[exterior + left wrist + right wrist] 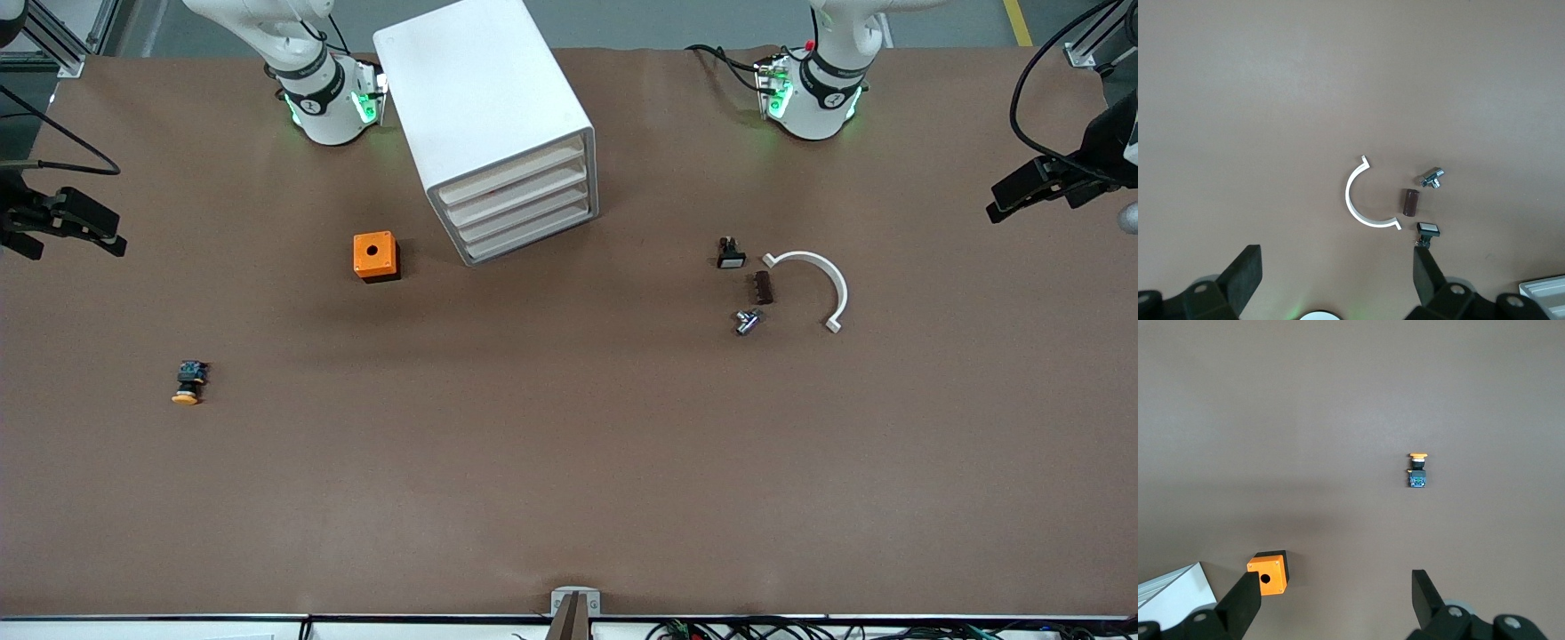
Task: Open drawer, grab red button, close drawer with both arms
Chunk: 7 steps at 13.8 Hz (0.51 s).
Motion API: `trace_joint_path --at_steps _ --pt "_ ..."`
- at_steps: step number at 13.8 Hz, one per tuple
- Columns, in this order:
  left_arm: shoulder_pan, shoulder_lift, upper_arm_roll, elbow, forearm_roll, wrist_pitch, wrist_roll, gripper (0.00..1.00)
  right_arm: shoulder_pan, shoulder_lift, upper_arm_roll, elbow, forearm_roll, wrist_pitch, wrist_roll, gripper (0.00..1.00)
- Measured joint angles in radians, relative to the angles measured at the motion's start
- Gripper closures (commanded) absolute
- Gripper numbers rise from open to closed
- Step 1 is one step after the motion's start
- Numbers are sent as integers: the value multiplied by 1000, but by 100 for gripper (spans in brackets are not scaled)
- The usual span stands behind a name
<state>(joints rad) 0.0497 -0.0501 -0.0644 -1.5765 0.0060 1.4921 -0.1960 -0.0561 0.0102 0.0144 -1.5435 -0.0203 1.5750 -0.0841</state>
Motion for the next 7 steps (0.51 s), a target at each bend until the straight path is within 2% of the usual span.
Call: trace_joint_path --at_steps 7 --pt "4 29 0 3 26 -1 21 0 0 0 0 1 0 0 0 0"
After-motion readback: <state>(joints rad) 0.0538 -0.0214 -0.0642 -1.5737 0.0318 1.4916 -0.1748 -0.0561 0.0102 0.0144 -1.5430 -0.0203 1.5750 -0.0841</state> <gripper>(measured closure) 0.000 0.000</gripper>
